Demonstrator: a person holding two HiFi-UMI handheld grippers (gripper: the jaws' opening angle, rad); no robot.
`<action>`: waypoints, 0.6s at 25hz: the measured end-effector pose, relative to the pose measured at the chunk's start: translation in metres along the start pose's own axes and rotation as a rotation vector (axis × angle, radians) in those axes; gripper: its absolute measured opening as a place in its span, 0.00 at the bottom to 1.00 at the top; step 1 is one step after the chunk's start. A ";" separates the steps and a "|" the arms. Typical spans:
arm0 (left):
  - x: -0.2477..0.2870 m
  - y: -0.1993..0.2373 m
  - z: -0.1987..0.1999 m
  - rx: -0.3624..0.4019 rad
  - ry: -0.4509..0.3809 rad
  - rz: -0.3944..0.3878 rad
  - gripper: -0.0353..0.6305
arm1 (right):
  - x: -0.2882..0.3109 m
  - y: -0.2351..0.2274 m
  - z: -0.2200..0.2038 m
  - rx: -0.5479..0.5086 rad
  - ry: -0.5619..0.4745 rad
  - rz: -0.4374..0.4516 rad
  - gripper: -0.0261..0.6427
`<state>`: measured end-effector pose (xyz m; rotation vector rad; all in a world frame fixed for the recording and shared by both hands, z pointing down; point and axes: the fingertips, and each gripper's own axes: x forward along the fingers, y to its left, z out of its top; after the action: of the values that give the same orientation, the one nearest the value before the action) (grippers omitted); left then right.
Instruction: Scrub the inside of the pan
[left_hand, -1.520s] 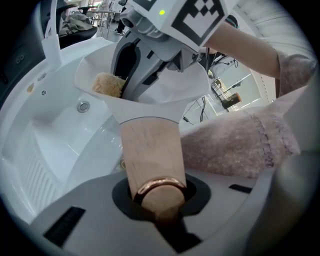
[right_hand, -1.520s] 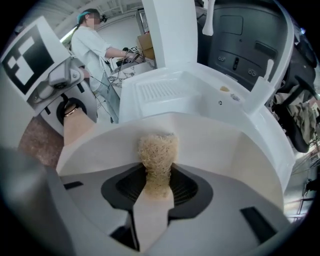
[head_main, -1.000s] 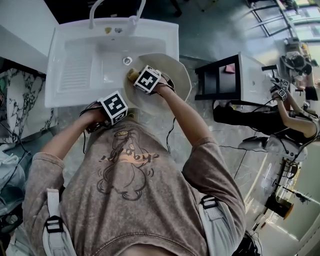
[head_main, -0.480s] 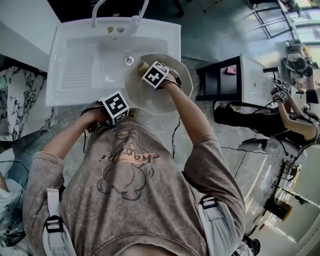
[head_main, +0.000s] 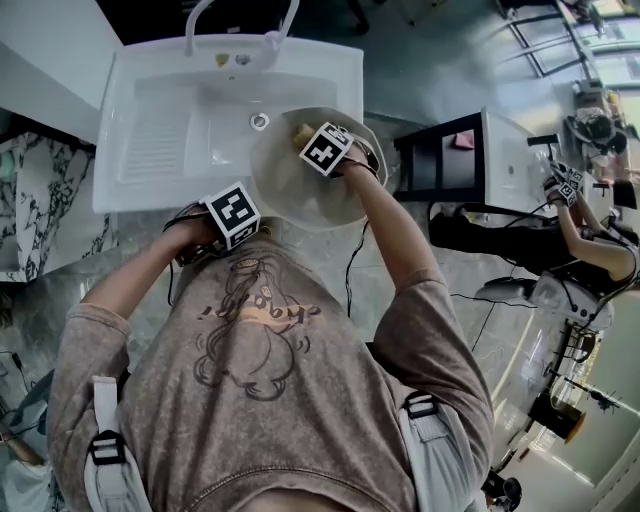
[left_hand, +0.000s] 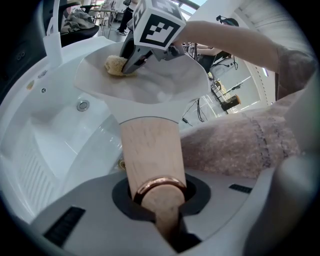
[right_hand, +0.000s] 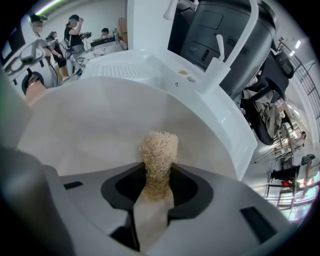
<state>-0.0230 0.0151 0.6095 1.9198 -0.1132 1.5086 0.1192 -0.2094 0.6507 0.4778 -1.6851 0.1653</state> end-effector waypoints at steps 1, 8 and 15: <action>0.000 0.000 0.000 -0.001 0.000 0.001 0.14 | 0.000 -0.001 -0.002 -0.007 0.002 0.003 0.27; 0.002 -0.001 0.000 -0.002 0.001 0.007 0.14 | -0.005 -0.005 -0.026 -0.035 0.071 0.023 0.27; 0.000 -0.001 0.000 -0.006 0.001 0.008 0.14 | -0.016 -0.003 -0.054 -0.093 0.194 0.039 0.27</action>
<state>-0.0226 0.0164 0.6094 1.9161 -0.1247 1.5125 0.1710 -0.1883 0.6443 0.3477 -1.5059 0.1562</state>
